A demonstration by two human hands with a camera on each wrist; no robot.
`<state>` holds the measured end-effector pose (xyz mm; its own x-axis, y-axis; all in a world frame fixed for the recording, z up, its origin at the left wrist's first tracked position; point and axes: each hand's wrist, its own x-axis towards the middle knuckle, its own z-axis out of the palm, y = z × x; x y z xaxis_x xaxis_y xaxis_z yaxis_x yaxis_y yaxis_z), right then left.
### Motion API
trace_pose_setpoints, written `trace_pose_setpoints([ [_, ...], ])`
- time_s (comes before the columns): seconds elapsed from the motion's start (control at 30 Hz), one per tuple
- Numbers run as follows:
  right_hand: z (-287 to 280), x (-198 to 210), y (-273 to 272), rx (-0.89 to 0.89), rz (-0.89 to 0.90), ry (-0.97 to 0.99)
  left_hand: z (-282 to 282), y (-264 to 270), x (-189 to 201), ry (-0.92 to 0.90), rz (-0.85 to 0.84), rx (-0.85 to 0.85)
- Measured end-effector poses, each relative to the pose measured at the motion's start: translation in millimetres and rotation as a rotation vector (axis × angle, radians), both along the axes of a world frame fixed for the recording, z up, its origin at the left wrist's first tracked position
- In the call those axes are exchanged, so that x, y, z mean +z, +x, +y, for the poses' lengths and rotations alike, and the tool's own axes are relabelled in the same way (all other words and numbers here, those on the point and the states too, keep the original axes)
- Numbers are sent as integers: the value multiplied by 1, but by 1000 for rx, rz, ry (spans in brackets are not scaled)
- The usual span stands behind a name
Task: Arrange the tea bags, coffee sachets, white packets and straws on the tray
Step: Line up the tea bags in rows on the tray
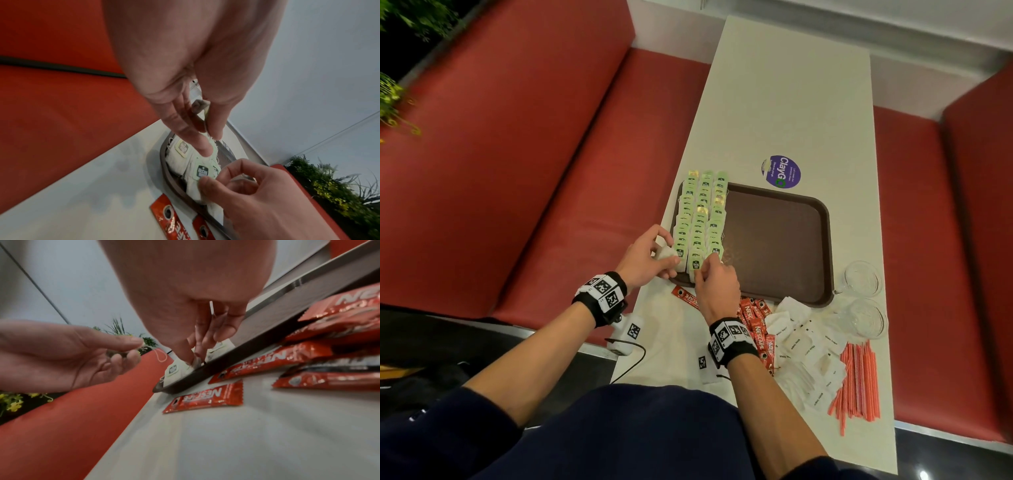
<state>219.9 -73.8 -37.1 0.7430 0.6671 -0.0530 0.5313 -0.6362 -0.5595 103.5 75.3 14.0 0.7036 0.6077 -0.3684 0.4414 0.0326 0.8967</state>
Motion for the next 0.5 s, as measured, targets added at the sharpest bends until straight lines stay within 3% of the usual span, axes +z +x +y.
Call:
trace_pose_setpoints([
  [0.17, 1, -1, -2, -8, 0, 16, 1, -1, -2, 64, 7, 0],
  [0.37, -2, -1, -5, 5, -58, 6, -2, -1, -2, -33, -75, 58],
  [0.43, 0, 6, -1, -44, 11, 104, -2, -3, -2, -12, -77, 53],
  [0.5, 4, 20, 0, -128, 241, 260, -3, -3, -1, 43, -80, 40],
])
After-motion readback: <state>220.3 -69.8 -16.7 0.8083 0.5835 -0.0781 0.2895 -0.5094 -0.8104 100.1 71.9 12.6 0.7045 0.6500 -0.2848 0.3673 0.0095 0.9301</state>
